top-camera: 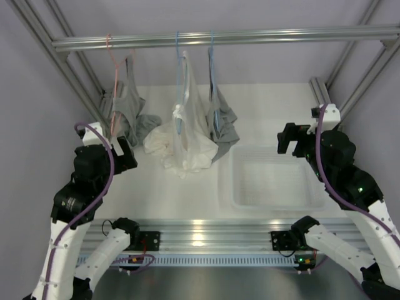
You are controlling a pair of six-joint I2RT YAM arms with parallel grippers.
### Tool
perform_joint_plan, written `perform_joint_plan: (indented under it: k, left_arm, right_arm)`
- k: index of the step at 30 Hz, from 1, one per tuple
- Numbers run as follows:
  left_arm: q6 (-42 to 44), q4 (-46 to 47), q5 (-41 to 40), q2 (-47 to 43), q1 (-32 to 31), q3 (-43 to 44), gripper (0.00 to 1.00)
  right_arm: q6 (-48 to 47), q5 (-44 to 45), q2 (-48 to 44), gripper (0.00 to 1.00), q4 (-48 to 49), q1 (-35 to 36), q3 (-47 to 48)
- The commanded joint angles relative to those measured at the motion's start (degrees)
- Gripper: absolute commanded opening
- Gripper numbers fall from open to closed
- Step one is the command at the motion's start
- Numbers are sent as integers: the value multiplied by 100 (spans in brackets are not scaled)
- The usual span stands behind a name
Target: Remove the tank top from the hanger
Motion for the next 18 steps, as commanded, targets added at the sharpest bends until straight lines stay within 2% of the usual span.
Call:
perform_joint_plan:
  k: [1,6,10,13,18]
  left_arm:
    - [65,8,-105,-82,-23,218,99]
    - [65,-19,-87,-82,-23,315,99]
    - [83,-54,-201,93,-23,761,99]
    - [66,-46,-630,593,-23,1359,99]
    - [425,16,-791,2411,-15,3142,99]
  right_arm:
    - [-17,-55,-90,99,-71,90,185]
    - [-17,-151,-161,99,-71,90,177]
    - [1,-204,-135,99,-71,98,159]
    - [9,-353,-30,99,-53,90,185]
    - [18,-661,129,99,-53,90,203]
